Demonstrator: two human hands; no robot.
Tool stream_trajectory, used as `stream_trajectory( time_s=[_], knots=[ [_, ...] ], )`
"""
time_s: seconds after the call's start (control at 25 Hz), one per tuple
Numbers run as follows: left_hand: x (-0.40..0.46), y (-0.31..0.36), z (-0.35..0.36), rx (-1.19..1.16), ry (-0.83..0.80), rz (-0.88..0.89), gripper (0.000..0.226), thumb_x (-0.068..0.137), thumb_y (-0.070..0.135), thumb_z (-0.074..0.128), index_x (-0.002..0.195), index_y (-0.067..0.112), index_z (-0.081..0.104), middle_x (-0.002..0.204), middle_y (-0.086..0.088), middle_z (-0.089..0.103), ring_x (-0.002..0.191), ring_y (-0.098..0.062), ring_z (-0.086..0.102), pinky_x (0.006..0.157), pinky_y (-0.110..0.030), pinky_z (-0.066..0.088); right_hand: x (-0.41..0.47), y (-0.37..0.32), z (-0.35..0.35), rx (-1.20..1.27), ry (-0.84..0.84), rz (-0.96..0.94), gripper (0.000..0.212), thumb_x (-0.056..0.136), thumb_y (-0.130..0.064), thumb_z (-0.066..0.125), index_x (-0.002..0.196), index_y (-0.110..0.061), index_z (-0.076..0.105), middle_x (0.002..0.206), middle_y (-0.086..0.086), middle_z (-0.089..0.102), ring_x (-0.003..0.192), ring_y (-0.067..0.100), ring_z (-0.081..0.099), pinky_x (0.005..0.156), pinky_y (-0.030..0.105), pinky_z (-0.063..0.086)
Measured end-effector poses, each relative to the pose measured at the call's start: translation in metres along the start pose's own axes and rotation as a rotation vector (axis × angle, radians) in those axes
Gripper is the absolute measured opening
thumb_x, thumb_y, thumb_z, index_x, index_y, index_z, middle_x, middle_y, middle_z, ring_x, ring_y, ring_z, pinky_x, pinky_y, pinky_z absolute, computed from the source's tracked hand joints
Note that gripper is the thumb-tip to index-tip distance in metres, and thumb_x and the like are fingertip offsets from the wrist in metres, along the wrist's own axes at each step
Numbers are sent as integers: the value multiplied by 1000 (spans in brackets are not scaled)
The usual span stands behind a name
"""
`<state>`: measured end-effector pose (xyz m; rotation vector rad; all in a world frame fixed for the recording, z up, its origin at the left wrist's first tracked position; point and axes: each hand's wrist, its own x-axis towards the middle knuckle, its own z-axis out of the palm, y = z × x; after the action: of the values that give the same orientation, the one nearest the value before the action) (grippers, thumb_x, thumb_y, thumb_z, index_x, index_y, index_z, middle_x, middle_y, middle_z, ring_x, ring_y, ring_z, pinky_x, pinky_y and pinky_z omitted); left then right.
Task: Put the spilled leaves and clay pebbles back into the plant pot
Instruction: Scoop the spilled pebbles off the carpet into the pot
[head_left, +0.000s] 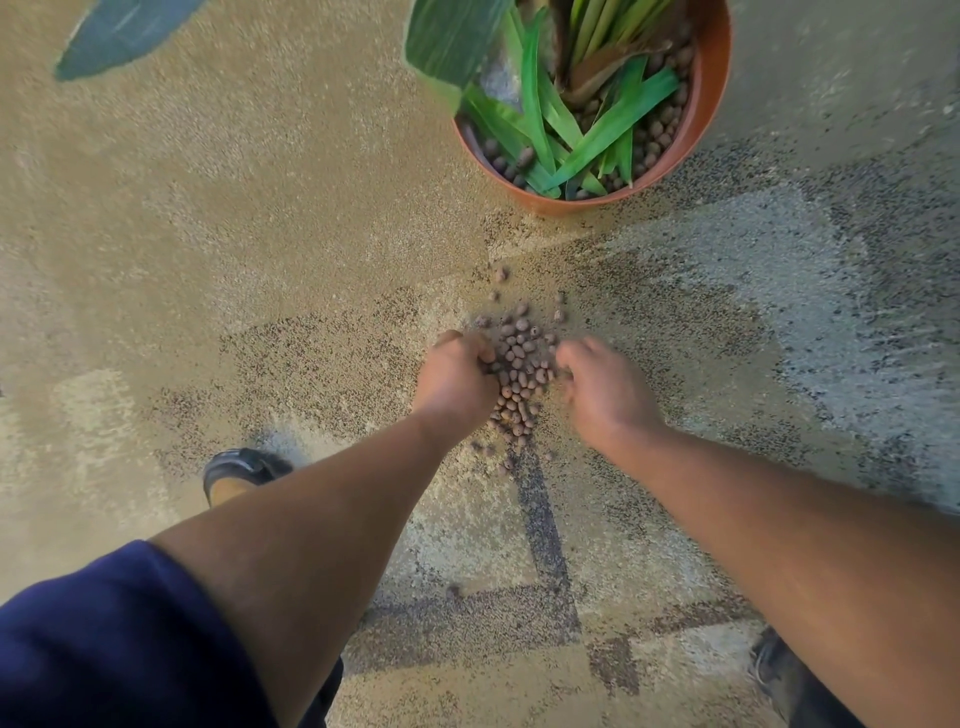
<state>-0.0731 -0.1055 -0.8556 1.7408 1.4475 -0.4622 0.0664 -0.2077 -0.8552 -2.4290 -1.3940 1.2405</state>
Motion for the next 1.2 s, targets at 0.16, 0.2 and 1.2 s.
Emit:
stream_trajectory(
  time_s=[0.16,0.2,1.2],
  knots=[
    [2,1,0,-102,8,-80,25,89,-4,64,100,18,68,109,2,58,103,-21,63,84,-25,62,5,2,4,14,0,79,20,91,-3,67,106,-15,62,110,-2,59,92,18,60,87,27,57],
    [3,1,0,-112,7,-95,25,89,-5,64,98,18,67,108,2,58,103,-21,63,84,-25,62,6,3,5,-13,-13,78,19,91,-4,67,104,-16,62,111,-2,59,93,18,60,88,28,57],
    [8,119,-110,-818,314,192,19,82,-2,78,91,14,71,86,2,73,78,-11,74,75,-36,65,21,-61,-146,1291,343,117,23,85,11,70,95,-9,65,85,3,65,82,26,67,81,51,64]
  ],
)
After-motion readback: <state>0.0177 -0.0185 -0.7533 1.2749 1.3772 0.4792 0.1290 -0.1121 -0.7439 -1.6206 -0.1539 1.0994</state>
